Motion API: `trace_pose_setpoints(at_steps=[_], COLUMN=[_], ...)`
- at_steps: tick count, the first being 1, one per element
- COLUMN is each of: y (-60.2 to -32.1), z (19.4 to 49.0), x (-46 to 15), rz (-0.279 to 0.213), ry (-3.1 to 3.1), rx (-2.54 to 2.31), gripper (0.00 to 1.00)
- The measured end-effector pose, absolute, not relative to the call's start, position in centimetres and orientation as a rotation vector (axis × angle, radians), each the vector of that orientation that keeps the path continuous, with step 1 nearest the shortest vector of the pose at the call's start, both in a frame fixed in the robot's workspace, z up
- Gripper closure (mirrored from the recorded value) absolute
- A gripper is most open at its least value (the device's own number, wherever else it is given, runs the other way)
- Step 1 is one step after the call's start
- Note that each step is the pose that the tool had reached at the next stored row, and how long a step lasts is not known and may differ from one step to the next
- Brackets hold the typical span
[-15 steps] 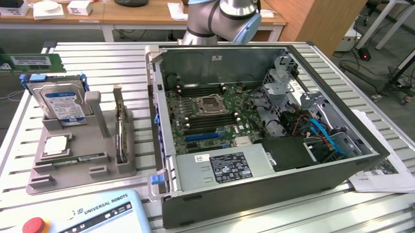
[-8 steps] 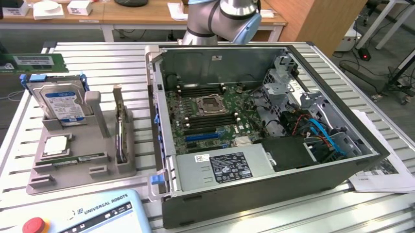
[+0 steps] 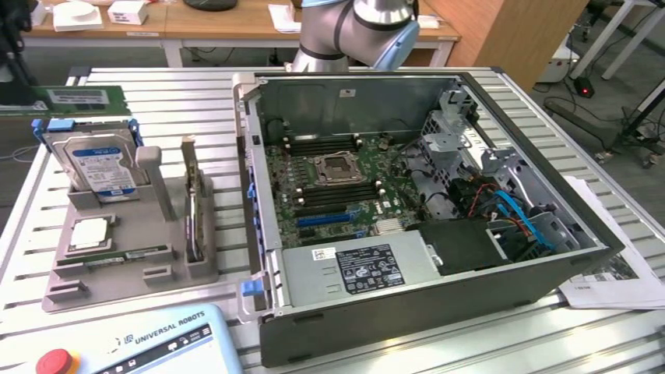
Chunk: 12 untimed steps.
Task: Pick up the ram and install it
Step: 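Pick up the ram and move it above insertion slot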
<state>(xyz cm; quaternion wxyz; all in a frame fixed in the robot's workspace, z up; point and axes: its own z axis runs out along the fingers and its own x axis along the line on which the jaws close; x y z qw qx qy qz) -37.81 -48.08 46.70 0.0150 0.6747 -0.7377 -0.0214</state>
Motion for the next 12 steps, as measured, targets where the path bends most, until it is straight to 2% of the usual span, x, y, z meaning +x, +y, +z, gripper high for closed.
trace_pose_setpoints(at_steps=[12], y=[-48.1], z=[46.7], x=[-34.0], rz=[-0.067], ry=[-2.296], rx=[2.1], gripper=[0.87])
